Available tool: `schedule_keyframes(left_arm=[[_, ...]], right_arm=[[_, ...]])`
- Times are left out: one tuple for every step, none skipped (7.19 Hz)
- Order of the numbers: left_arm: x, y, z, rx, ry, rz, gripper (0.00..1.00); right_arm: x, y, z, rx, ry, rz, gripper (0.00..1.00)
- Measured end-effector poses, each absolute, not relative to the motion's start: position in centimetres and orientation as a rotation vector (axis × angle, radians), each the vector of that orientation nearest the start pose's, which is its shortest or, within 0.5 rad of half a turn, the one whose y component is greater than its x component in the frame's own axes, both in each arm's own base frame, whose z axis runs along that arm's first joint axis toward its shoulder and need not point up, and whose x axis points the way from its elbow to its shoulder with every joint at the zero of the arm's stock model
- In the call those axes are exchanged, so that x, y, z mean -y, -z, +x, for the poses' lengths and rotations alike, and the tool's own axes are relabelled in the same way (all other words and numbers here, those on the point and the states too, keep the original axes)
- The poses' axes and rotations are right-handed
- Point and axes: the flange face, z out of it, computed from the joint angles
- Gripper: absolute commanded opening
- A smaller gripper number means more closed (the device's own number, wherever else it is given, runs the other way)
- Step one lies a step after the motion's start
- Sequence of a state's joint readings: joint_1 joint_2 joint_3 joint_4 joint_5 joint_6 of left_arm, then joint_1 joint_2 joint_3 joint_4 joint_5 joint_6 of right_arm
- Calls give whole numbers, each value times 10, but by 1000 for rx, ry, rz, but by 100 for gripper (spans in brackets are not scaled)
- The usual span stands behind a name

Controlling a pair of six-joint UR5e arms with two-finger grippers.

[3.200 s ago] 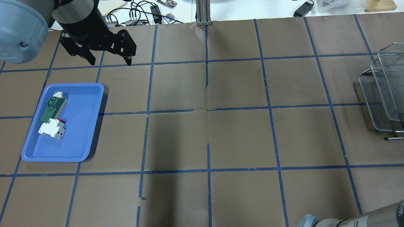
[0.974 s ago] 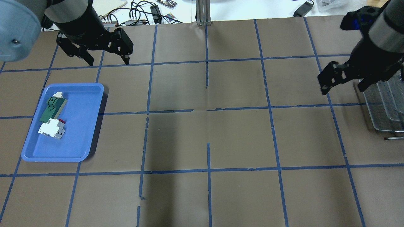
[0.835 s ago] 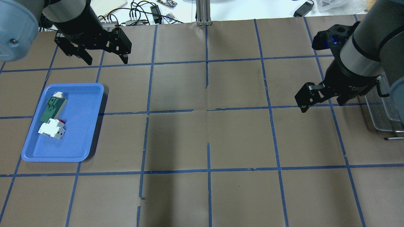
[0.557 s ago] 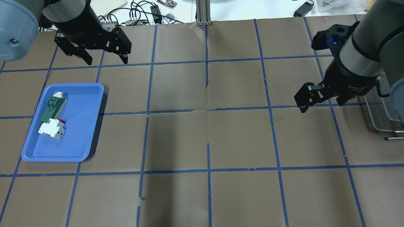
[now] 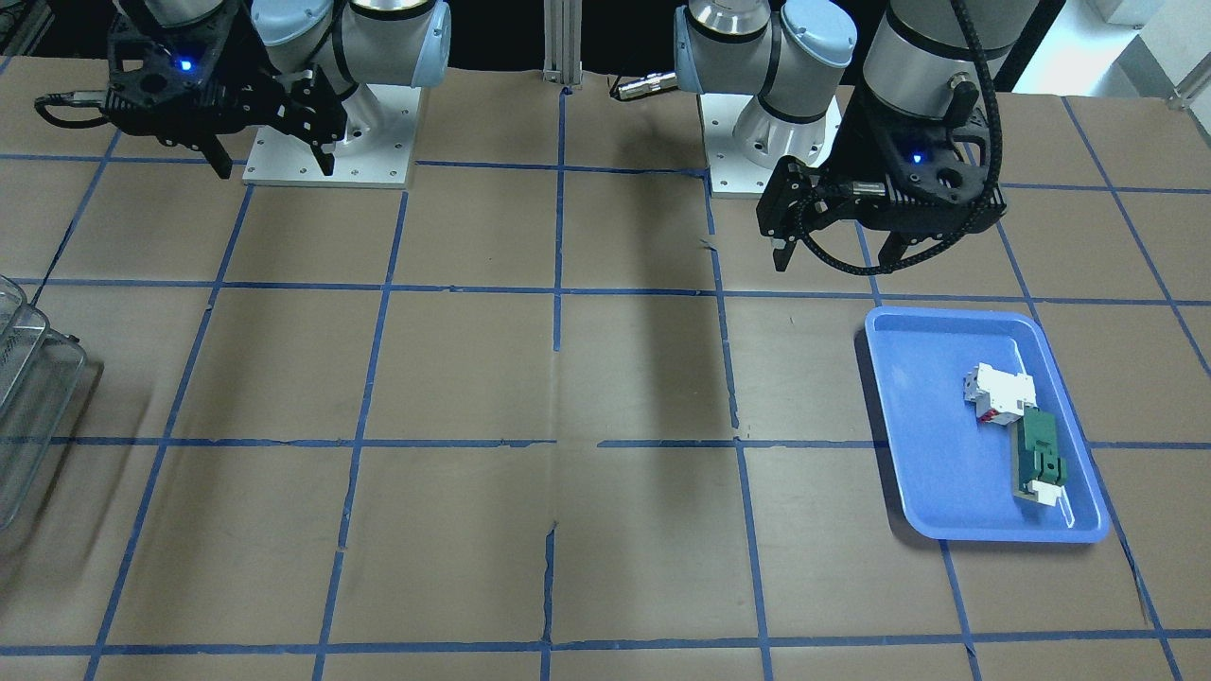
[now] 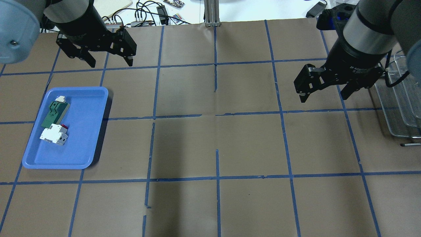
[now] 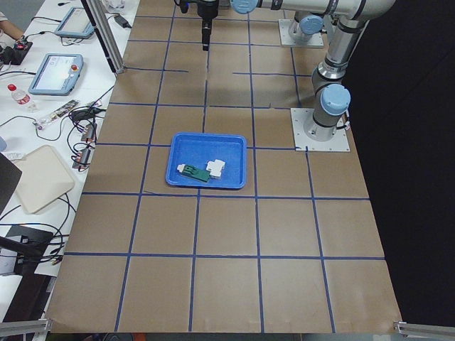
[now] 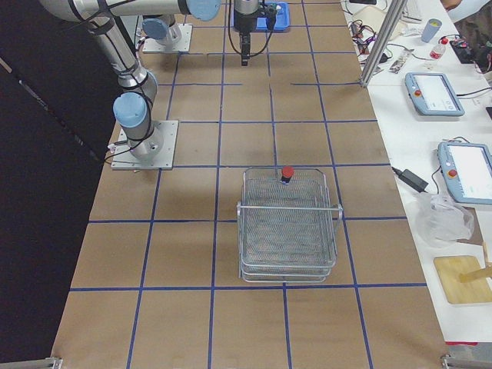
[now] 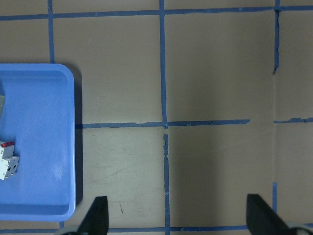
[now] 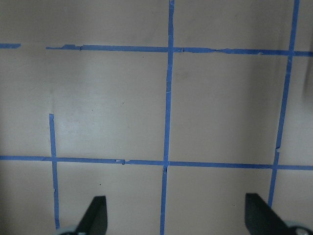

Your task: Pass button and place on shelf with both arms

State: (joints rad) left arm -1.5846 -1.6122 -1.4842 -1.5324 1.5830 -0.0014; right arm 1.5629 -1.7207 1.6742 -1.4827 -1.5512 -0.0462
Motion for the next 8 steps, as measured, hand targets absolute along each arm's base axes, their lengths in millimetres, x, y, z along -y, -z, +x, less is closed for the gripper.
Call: schedule_keyframes(left_arm=[[515,-514,-139,-3127,131,18,100],[515,-514,-139,-3127,131,18,100],[515,-514,-139,-3127,132,18,100],[516,-514,-139,-3127,133,15,100],[516,-514,-139,-3127,134,11,100],[515,-515,-140,-3126,135,12,100],[515,-515,-140,-3125,134,15,100],[515,-515,-140,-3125,134,17,100]], right_arm=[[423,-491,137,-3124,-76,-59,100],[423,-489,136,-3129,-75,-53,100],[424,-489,133,-3131,-71,-39,100],[426,-489,128,-3131,-69,-20,100],[427,-489,123,-3130,-67,-4,100],[428,-489,121,-3130,-66,5,100],[428,-489,119,-3131,-67,10,100],[428,-489,118,-3132,-65,12,100]])
